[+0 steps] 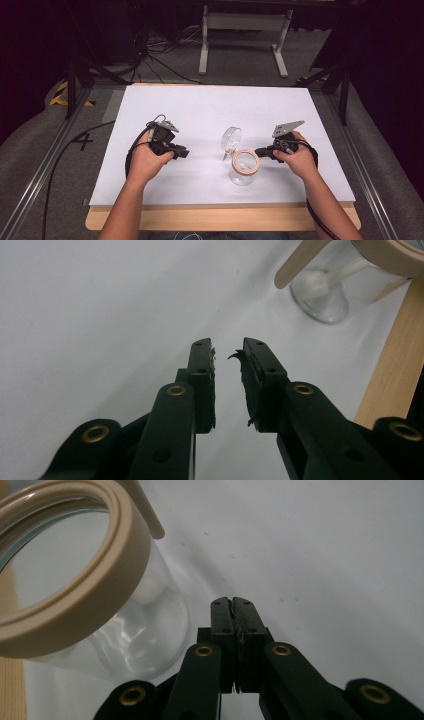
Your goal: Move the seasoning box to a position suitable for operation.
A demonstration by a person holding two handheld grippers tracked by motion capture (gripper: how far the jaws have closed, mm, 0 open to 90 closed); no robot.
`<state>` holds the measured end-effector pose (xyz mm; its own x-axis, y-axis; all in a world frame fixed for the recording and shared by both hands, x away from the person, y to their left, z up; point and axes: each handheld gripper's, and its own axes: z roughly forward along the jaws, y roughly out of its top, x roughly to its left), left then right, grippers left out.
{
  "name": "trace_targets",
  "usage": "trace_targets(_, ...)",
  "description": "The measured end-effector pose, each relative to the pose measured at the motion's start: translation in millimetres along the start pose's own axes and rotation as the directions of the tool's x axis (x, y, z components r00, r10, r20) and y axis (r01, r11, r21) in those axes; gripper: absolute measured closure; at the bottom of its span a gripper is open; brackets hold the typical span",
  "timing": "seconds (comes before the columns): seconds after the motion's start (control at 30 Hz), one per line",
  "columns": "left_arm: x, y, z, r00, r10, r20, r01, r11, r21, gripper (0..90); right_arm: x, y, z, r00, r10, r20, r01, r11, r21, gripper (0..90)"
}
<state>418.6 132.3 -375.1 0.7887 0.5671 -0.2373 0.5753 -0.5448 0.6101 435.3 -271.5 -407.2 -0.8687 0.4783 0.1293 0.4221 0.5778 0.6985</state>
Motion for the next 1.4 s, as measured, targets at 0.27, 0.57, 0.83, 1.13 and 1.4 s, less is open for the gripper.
trace_targets(0.27,-1.1,0.4,0.3,1.0,0.003,0.001,-0.003,1.0,-0.001,74.3,4.8,0.8,9.9,0.9986,-0.015,-0.051,0.016,0.999,0.031,90.0)
trace_targets(0.57,0.3,0.3,0.3,0.9999,-0.011,0.005,0.011,0.9997,-0.022,73.9,12.0,2.9,16.5,0.9978,-0.037,-0.056,0.04,0.997,0.061,90.0)
trace_targets(0.83,-0.5,3.8,2.5,0.9998,-0.006,0.017,0.006,0.9997,-0.023,73.6,14.6,0.3,16.6,0.9982,-0.032,-0.05,0.036,0.996,0.079,90.0)
trace_targets(1.13,-0.7,10.4,6.7,0.9995,0.002,0.033,-0.001,0.9994,-0.034,72.8,21.5,-3.2,14.9,0.9971,-0.031,-0.07,0.038,0.993,0.113,90.0)
trace_targets(1.4,-1.3,17.4,10.6,0.9989,0.011,0.046,-0.009,0.9992,-0.038,72.9,30.8,-6.6,15.7,0.9952,-0.038,-0.09,0.051,0.988,0.149,90.0)
